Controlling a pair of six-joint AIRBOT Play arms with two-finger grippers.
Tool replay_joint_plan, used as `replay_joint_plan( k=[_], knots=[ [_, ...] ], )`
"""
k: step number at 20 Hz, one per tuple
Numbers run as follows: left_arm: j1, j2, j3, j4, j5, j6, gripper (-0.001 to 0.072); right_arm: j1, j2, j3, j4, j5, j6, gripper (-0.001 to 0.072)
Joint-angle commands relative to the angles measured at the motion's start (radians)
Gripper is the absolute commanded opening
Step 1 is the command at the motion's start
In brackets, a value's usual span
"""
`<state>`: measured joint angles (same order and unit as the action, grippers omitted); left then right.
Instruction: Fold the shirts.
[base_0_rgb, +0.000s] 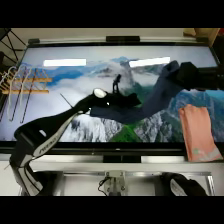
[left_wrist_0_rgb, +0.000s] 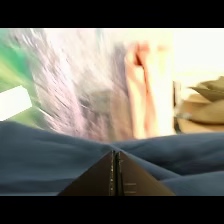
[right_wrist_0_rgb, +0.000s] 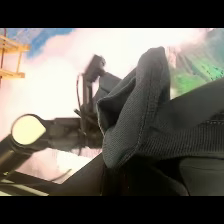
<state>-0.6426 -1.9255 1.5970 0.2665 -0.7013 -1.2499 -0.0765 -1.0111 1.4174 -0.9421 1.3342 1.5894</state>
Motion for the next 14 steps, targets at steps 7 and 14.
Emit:
replay_joint_plan(
  k=[7,14],
  knots=[
    [0.58,0.383,0.019,0.705,-0.313,-0.29,0.0025,0.399,-0.285,0.0,0.019,-0.386,-0.104,0.0073],
    [0.827,0.553,0.01,0.715,-0.489,-0.261,0.0027,0.669,-0.671,0.0,0.077,-0.752,0.021,0.0519]
  ],
)
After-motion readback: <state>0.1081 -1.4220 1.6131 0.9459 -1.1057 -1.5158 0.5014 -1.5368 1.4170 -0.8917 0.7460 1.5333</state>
